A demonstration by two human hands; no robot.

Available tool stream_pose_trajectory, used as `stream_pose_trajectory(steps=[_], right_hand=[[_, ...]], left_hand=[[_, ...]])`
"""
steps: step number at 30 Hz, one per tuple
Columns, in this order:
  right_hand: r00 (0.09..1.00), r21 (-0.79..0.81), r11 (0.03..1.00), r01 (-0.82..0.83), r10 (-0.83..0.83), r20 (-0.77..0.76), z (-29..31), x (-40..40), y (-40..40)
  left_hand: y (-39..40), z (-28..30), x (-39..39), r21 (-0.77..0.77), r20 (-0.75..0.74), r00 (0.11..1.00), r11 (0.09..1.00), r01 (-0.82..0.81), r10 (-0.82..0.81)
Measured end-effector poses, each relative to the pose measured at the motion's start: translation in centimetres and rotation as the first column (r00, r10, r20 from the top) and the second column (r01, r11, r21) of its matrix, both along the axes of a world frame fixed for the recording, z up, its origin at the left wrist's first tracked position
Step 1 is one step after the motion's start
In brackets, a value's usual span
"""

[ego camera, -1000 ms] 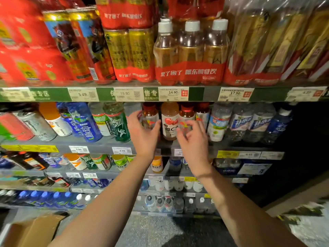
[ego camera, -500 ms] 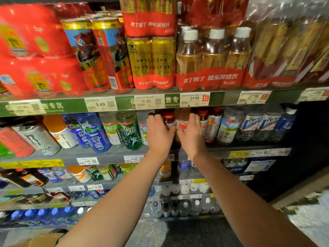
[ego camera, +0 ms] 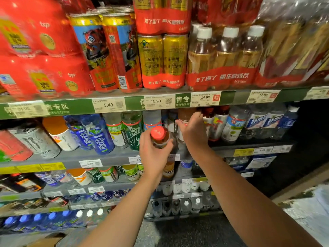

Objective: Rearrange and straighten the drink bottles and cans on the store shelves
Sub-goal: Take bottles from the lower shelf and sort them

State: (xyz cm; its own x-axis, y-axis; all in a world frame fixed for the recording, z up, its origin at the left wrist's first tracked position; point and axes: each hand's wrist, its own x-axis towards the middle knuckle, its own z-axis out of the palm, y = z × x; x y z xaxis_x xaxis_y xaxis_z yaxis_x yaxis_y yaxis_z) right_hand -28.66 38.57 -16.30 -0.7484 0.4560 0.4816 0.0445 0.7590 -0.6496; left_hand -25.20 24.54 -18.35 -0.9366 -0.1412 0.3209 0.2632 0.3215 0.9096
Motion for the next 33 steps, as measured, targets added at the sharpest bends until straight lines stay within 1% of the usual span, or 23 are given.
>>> stream_pose_trajectory(steps=[1,4,5,6,7,8,9,10,11,12,13,15,18,21,23,27,31,33], right_hand=[[1.0,-0.005,1.0,0.013,-0.012,0.021,-0.2,-0.4,-0.1],[0.989,-0.04,0.995,0.092,-0.087,0.115,0.2,-1.3,-0.6],[0.984,0.042,0.992,0.118,-0.122,0.129,0.1,-1.6,-0.6],[0.976,0.191,0.973,0.131,-0.16,0.147,0.0,-1.6,-0.8],[0.971,0.337,0.932,0.133,-0.19,0.143,-0.2,-1.5,-0.7],[0.978,0.412,0.903,0.12,-0.18,0.109,-0.1,-1.0,-0.7],[0.987,0.411,0.906,0.1,-0.142,0.071,-0.3,-0.5,-0.5],[0.993,0.337,0.938,0.078,-0.102,0.056,-0.4,0.2,-0.5],[0.996,0.211,0.976,0.057,-0.069,0.048,-0.4,1.2,-0.5],[0.999,0.062,0.997,0.047,-0.047,0.004,-0.2,2.3,-0.5],[0.998,-0.053,0.998,0.035,-0.038,-0.055,-0.3,3.4,-0.5],[0.986,-0.188,0.981,0.04,-0.069,-0.152,-0.4,5.8,-0.4],[0.953,-0.239,0.966,0.098,-0.16,-0.256,-0.8,8.5,1.0],[0.94,-0.366,0.926,0.09,-0.2,-0.276,-0.5,10.6,2.6],[0.934,-0.388,0.918,0.078,-0.203,-0.293,-0.1,11.6,3.6],[0.94,-0.425,0.903,0.057,-0.192,-0.282,-0.3,12.9,5.8],[0.958,-0.462,0.886,0.029,-0.156,-0.24,-0.9,13.4,7.8],[0.965,-0.472,0.882,0.014,-0.135,-0.224,-1.2,13.6,8.6]], left_hand=[[-0.5,-0.3,0.2,0.025,-0.007,1.0,1.0,-0.011,0.011],[-1.5,-0.3,0.0,0.035,-0.039,0.998,0.998,-0.043,0.045],[-1.7,-0.1,-0.2,0.036,-0.039,0.999,0.999,-0.036,0.038],[-1.9,0.1,-0.4,0.037,-0.038,0.999,0.999,-0.02,0.021],[-2.1,0.2,-0.6,0.038,-0.038,0.999,0.999,0.003,-0.002],[-2.2,0.4,-0.8,0.045,-0.037,0.999,0.999,0.029,-0.027],[-2.3,0.5,-1.0,0.053,-0.037,0.998,0.997,0.052,-0.05],[-2.4,0.8,-1.1,0.062,-0.035,0.997,0.995,0.072,-0.07],[-2.4,0.9,-1.2,0.061,-0.033,0.996,0.995,0.083,-0.081],[-2.3,1.0,-1.4,0.058,-0.03,0.995,0.994,0.096,-0.095],[-2.1,1.0,-1.6,0.048,-0.026,0.994,0.993,0.109,-0.108],[-1.6,1.3,-2.0,0.01,-0.019,0.99,0.99,0.141,-0.141],[0.2,1.6,-2.9,-0.07,-0.018,0.977,0.975,0.211,-0.212],[3.1,1.7,-3.6,-0.159,-0.019,0.969,0.957,0.241,-0.247],[5.1,1.8,-4.0,-0.198,0.01,0.969,0.95,0.243,-0.246],[8.0,2.8,-5.1,-0.291,0.091,0.969,0.925,0.245,-0.229],[9.2,2.6,-6.0,-0.299,0.143,0.968,0.924,0.239,-0.204],[9.8,2.2,-5.3,-0.375,0.173,0.972,0.902,0.215,-0.16]])
